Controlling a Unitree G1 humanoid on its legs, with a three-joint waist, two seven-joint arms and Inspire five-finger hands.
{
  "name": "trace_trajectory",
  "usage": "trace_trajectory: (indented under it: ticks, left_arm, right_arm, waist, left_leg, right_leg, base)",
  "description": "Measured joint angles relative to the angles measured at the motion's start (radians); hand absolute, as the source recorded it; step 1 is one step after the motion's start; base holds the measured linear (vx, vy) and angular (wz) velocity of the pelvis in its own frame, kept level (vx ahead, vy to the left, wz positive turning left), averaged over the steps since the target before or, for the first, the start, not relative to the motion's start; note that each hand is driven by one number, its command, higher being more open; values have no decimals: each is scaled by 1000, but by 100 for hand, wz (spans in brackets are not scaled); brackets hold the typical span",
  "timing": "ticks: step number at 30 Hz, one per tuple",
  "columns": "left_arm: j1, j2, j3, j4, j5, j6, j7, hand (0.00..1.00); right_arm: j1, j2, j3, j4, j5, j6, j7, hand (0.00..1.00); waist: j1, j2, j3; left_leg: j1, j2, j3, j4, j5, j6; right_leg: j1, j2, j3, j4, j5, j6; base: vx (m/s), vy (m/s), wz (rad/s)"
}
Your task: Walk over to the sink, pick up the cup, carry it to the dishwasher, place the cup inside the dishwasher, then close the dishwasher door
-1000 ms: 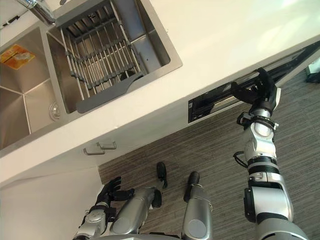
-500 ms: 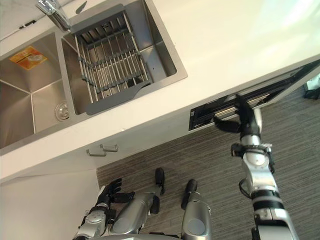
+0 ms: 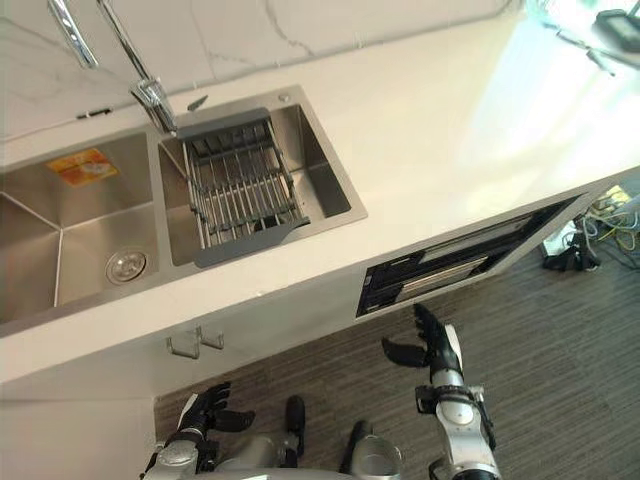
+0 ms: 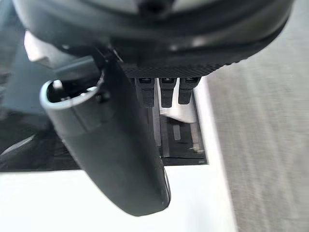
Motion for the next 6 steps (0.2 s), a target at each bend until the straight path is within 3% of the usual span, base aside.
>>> trace_trajectory:
  ticks: [6]
  left_arm:
    - [26, -1, 15, 0, -5, 6, 0, 90]
  right_arm:
    - [1, 22, -106, 213, 3, 36, -28, 90]
  waist:
    - [2, 3, -40]
  left_leg:
    - [48, 2, -8, -38, 6, 9]
  right_leg:
    - [32, 7, 2, -14, 1, -1]
  base:
    - [-2, -1, -1]
